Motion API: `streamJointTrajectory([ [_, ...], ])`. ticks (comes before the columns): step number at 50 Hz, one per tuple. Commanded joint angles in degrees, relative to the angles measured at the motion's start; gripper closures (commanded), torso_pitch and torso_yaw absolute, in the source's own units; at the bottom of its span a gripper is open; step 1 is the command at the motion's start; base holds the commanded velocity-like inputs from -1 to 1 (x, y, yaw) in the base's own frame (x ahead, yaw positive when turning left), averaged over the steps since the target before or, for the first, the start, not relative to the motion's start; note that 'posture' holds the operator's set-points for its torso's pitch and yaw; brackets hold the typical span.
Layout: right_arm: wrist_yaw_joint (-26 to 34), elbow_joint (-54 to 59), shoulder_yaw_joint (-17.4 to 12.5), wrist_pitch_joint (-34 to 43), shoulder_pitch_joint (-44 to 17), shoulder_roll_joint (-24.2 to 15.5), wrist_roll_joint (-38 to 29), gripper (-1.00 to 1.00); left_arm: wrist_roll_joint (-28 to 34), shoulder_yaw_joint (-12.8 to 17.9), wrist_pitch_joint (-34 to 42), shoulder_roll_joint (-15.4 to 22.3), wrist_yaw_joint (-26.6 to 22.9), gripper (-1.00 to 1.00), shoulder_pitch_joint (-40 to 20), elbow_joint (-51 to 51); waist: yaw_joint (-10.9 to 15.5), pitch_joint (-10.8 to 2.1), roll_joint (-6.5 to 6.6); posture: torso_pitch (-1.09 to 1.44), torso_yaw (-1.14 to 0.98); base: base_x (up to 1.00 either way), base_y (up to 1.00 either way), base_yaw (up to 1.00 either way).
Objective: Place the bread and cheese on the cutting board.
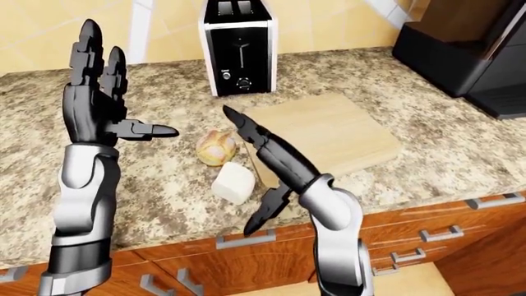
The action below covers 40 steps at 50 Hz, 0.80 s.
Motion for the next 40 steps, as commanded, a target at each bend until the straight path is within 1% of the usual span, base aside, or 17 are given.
streamJointTrajectory([
  [1,-0.83,-1.76,-0.44,-1.55,-1.09,0.01,0.16,-0.76,-0.13,0.61,-1.4,0.73,0.12,-1.0,-1.8,-1.76,-0.16,-1.07,0.04,0.0,0.0,0.0,0.0,0.0],
  [3,-0.96,-1.38,-0.58,-1.93,-1.23,-0.12,0.09,-0.72,-0.17,0.6,-1.28,0.75,0.13,-1.0,-1.86,-1.83,-0.17,-1.06,0.02,0.0,0.0,0.0,0.0,0.0],
  [8,-1.5,-0.57,-0.59,-3.14,-0.86,-0.06,0.12,-0.52,-0.14,0.61,-1.59,0.84,0.03,-1.0,-1.97,-1.41,-0.19,-1.08,0.04,0.0,0.0,0.0,0.0,0.0],
  [9,-1.41,-0.63,-0.48,-3.17,-0.66,-0.01,0.12,-0.52,-0.13,0.64,-1.61,0.87,0.04,-1.0,-2.02,-1.33,-0.18,-1.09,0.03,0.0,0.0,0.0,0.0,0.0],
  [11,-1.36,-0.93,-0.23,-2.91,-0.55,0.31,0.13,-0.41,-0.07,0.62,-1.64,0.87,0.04,-1.0,-2.0,-1.32,-0.18,-1.08,0.03,0.0,0.0,0.0,0.0,0.0],
  [13,-1.52,-0.74,0.13,-3.58,0.17,0.44,0.18,-0.43,0.08,0.58,-1.81,0.83,0.08,-1.0,-2.0,-1.21,-0.18,-1.09,0.06,0.0,0.0,0.0,0.0,0.0],
  [15,-1.52,-0.79,0.16,-3.8,0.43,0.5,0.18,-0.35,0.17,0.51,-1.91,0.78,0.03,-1.0,-1.93,-1.31,-0.17,-1.08,0.08,0.0,0.0,0.0,0.0,0.0],
  [21,-1.5,-1.17,0.91,-4.29,1.82,0.92,-0.13,-0.34,0.19,0.6,-1.78,0.88,0.1,-1.0,-2.22,-1.16,-0.14,-1.12,0.07,0.0,0.0,0.0,0.0,0.0],
  [35,-2.02,0.82,0.43,-6.67,3.2,0.75,-0.16,-0.29,0.16,0.66,-1.59,0.97,0.31,-1.0,-2.32,-1.23,-0.21,-1.15,-0.07,0.0,0.0,0.0,0.0,0.0],
  [37,-1.88,0.49,0.58,-6.52,3.38,0.78,-0.31,-0.22,0.16,0.61,-1.57,0.94,0.26,-1.0,-2.13,-1.48,-0.23,-1.15,-0.1,0.0,0.0,0.0,0.0,0.0],
  [38,-1.97,0.68,0.42,-6.66,3.27,0.76,-0.21,-0.1,0.18,0.65,-1.63,0.96,0.29,-1.0,-2.28,-1.24,-0.23,-1.16,-0.12,0.0,0.0,0.0,0.0,0.0],
  [39,-1.96,0.71,0.49,-6.7,3.34,0.8,-0.15,-0.08,0.21,0.62,-1.68,0.96,0.28,-1.0,-2.29,-1.19,-0.25,-1.13,-0.13,0.0,0.0,0.0,0.0,0.0],
  [40,-2.02,0.54,0.57,-6.68,3.49,0.88,-0.22,-0.02,0.2,0.65,-1.6,0.97,0.33,-1.0,-2.41,-1.14,-0.26,-1.13,-0.13,0.0,0.0,0.0,0.0,0.0],
])
